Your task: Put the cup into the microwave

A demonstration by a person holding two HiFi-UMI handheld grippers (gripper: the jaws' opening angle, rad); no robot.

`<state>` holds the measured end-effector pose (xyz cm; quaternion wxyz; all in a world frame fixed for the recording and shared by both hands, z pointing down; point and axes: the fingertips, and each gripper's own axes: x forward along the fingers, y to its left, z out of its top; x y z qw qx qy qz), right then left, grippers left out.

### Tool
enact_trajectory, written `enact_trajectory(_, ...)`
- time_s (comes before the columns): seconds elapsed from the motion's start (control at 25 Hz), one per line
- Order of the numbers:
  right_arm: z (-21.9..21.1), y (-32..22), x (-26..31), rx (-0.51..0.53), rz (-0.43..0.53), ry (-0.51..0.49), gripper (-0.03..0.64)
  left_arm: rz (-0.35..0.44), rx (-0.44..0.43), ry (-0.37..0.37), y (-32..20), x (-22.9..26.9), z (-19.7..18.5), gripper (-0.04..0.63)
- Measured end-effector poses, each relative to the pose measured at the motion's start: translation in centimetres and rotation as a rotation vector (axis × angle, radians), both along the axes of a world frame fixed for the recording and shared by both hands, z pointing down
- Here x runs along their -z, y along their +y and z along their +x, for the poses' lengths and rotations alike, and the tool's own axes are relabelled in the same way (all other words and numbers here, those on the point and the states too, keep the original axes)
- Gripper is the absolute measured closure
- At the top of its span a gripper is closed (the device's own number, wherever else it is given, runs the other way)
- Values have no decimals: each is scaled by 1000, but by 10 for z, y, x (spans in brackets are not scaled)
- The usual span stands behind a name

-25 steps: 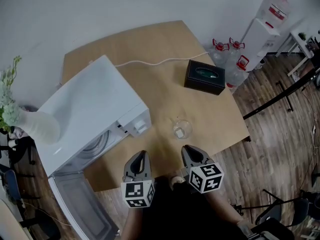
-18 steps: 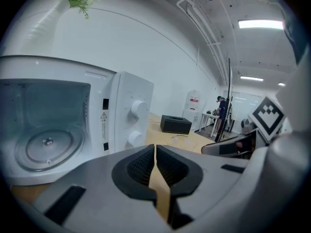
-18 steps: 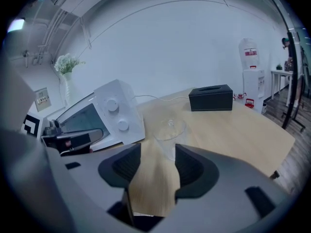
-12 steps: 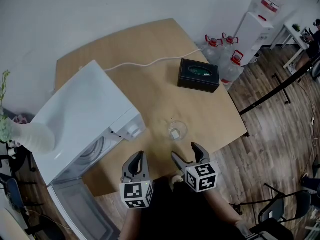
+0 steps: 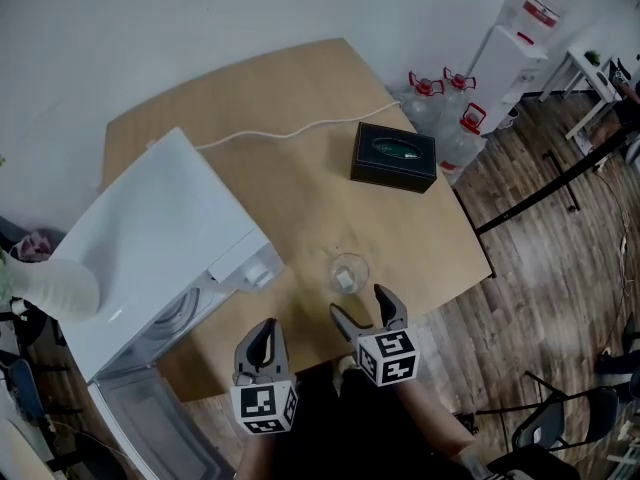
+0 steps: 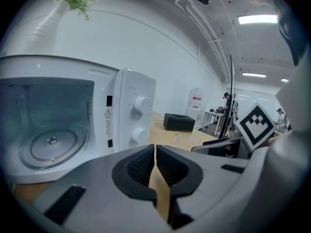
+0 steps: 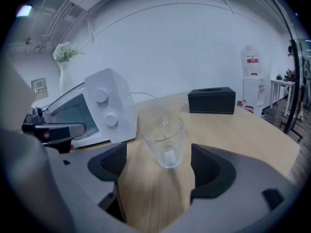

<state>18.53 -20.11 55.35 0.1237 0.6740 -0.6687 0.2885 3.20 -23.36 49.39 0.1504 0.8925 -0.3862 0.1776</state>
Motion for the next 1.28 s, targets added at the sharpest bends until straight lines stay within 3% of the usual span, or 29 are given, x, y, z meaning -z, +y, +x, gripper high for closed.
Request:
enact_trajectory(0.44, 5, -32, -9, 3, 127, 147, 250, -24, 52, -30, 3, -12, -16, 586)
enact_trajectory(0.68, 16, -42, -16, -45, 166, 173, 250, -19, 64, -24, 1, -8, -16, 586)
enact_trajectory(1.28, 14, -74, -7, -16, 316, 254, 250, -30, 94, -47, 3, -10, -24, 586)
